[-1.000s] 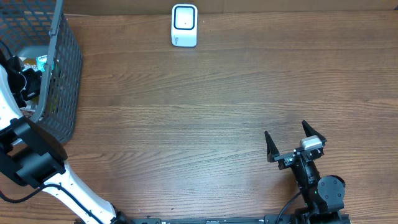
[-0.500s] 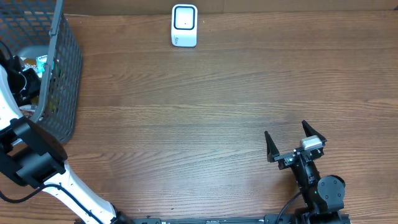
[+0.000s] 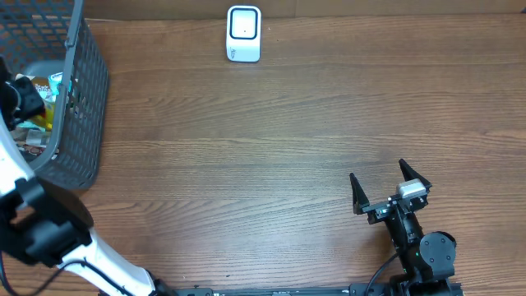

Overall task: Scan the item barcode
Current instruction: 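Grasp the yellow oil bottle with the left gripper and lift it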

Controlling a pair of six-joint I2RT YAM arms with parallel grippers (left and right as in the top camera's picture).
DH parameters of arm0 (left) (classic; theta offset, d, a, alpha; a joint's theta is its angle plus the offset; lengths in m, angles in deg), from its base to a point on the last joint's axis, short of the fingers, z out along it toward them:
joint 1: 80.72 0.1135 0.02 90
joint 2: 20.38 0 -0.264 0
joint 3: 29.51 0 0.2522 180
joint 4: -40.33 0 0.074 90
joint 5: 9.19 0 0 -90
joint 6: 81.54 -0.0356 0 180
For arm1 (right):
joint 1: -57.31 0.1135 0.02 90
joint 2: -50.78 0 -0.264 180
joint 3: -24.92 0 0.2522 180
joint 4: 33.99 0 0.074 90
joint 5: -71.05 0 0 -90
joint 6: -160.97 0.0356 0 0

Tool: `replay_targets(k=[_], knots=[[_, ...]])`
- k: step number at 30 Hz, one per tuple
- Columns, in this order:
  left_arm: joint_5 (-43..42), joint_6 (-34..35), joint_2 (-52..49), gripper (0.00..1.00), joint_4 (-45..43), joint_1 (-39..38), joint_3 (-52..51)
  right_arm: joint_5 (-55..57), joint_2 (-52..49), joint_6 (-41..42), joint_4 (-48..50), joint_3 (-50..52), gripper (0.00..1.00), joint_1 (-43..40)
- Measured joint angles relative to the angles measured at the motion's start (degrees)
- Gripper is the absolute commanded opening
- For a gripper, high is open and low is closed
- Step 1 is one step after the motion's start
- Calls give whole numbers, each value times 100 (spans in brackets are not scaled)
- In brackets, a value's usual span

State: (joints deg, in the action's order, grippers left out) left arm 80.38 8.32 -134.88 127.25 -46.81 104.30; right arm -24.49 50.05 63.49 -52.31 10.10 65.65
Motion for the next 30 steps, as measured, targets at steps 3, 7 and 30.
replay_targets(k=[3,7,30], knots=[[-17,107,485,34,-72,0,0,0,0,-2,0,0,100,-2],[-197,286,1080,30,-291,0,0,0,0,0,2,0,100,0],[-1867,942,3491,22,-87,-2107,11,-2,0,-2,-2,0,100,0]])
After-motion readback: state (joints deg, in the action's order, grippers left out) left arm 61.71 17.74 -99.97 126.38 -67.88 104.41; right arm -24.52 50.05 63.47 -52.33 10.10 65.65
